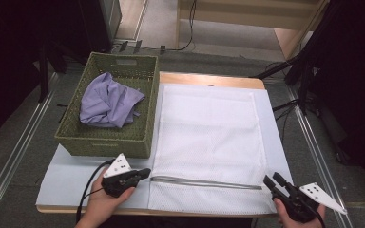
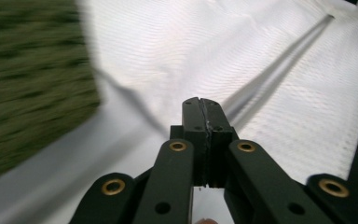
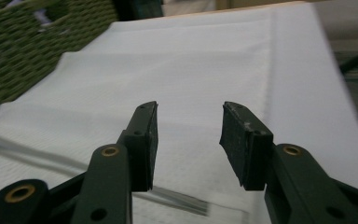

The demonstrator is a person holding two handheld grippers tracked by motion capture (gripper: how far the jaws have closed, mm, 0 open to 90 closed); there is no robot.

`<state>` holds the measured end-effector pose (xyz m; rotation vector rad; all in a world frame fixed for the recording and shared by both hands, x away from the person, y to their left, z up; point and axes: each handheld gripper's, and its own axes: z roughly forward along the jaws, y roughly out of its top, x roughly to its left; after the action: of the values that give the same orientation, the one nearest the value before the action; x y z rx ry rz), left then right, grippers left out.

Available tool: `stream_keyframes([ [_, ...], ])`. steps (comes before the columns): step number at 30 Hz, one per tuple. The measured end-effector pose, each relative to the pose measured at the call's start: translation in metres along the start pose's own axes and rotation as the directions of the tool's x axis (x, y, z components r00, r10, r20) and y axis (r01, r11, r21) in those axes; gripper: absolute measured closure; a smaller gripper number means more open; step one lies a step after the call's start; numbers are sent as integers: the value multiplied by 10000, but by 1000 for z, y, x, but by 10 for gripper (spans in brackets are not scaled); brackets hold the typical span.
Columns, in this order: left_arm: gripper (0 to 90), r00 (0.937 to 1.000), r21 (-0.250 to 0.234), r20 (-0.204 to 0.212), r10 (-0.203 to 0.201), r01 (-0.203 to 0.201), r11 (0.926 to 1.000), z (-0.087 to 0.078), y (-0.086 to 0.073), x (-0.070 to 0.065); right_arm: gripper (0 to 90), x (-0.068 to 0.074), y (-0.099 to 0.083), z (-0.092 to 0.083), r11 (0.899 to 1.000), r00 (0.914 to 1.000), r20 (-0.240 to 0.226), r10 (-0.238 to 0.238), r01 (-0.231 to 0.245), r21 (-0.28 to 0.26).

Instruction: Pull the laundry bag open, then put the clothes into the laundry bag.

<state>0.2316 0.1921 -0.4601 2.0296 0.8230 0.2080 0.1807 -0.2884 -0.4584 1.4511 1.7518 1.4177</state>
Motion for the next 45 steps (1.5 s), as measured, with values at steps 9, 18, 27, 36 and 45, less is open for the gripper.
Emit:
stream_keyframes([
  [9,900,9959,781,813,385,-448,9959,38,5,-37,617,45,-4,40,9878,9711,-2139,-1054,1271,902],
  [18,900,9972,1177,729,156,-241,9928,48,3,-38,592,64,6,51,9784,9490,-2760,-1520,1840,939],
  [27,900,9972,1193,741,-16,-73,9928,48,2,-36,547,76,14,88,9524,9375,-3090,-1602,2291,2011],
  [36,900,9957,1193,875,-295,189,9927,49,2,-33,552,75,-2,96,9105,9244,-2950,-2418,3213,2604],
  [45,900,9934,1283,1067,-420,281,9913,49,3,-30,624,76,-9,106,8686,9073,-2980,-2967,3861,3105],
])
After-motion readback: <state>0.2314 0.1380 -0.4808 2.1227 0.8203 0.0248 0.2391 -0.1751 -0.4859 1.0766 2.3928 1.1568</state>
